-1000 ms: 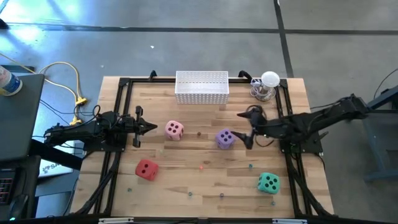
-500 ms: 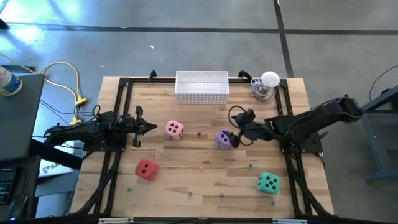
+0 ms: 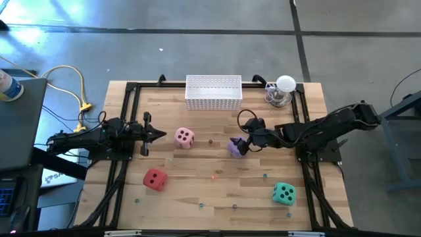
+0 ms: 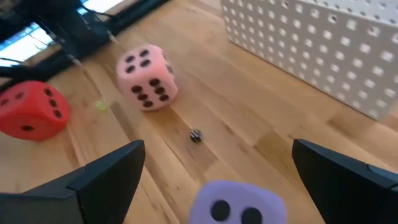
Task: Pick & Place Dice
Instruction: Put the large purple dice into the white bin
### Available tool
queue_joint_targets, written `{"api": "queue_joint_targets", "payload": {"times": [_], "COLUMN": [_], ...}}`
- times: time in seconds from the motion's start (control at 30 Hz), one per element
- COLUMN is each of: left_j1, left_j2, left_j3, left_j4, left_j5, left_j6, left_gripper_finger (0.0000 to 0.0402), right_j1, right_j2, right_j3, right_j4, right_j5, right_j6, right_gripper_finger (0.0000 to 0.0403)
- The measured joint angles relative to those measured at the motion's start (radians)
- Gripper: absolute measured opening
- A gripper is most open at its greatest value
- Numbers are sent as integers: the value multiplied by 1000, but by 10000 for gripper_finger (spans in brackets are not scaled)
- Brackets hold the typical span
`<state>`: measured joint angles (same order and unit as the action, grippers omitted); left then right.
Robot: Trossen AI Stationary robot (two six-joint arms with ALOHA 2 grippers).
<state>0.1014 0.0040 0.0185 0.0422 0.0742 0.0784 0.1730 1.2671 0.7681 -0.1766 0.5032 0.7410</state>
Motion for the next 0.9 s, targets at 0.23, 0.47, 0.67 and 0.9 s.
{"api": "queue_joint_targets", "payload": {"times": [0.23,0.47,0.67,0.9], "left_j1": [0,0,0,0], "left_j2": [0,0,0,0], "left_j3": [0,0,0,0], "left_j4": [0,3,3,3], "left_j5": [0,0,0,0], "left_j6": [0,-11,-53,-52], "left_gripper_finger": [1,1,1,1], "right_j1": [11,24,24,40], "right_j2": [15,124,178,180], "right_j3": [0,0,0,0], "right_j4": [-64,-66,-36,-49], "right_j5": [0,-7,-4,32], "right_j6": [29,34,21,-9], "right_gripper_finger": [399,399,399,399]}}
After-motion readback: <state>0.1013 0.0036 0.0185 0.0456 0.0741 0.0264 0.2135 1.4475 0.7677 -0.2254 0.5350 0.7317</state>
